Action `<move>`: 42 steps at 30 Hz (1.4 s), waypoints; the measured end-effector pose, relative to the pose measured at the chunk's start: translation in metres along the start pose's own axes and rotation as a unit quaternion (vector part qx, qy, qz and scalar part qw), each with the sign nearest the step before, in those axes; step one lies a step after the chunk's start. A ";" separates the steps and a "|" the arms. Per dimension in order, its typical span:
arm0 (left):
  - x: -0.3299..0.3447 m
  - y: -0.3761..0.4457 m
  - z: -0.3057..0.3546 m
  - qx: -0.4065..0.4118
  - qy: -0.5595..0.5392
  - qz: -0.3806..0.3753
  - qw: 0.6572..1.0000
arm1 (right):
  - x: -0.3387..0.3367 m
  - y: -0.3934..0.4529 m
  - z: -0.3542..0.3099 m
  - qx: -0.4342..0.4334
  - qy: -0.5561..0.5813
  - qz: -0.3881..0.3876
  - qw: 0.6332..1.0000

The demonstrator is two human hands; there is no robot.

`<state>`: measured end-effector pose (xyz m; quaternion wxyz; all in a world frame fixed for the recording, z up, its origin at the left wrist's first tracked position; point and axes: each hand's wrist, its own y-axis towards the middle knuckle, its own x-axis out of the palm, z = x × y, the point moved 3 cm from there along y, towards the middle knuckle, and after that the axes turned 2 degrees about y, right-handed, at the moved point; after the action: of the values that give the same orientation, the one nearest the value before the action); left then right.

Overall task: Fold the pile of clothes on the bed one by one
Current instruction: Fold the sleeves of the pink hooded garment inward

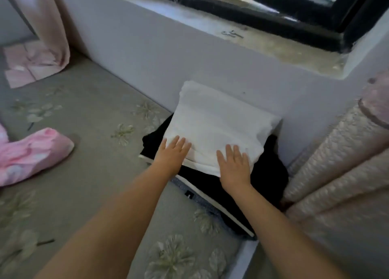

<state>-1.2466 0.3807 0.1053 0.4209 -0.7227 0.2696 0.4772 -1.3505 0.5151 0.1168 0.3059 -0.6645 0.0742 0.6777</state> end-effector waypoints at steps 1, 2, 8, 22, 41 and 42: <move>0.021 0.001 0.009 0.008 -0.021 -0.028 0.999 | 0.021 0.004 -0.002 -0.004 -0.006 -0.008 1.000; 0.035 0.000 0.014 0.014 -0.041 -0.047 0.998 | 0.034 0.006 -0.004 -0.008 -0.009 0.004 1.000; 0.053 -0.003 0.013 0.027 -0.086 0.011 0.996 | 0.045 0.008 -0.008 -0.004 0.009 0.062 0.998; 0.225 -0.252 -0.147 -0.355 -0.226 0.037 0.906 | 0.077 -0.028 -0.301 -0.304 0.078 0.041 0.949; 0.509 -0.481 -0.231 -0.644 -0.324 0.053 0.691 | 0.186 -0.062 -0.701 -0.506 0.051 0.047 0.860; 0.509 -0.482 -0.231 -0.643 -0.329 0.054 0.690 | 0.181 -0.060 -0.718 -0.512 0.047 0.069 0.855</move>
<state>-0.5550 0.4279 -0.1485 -0.1112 -0.5978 -0.2201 0.7628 -0.6932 0.2561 -0.1126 -0.1295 -0.7517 -0.2233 0.6069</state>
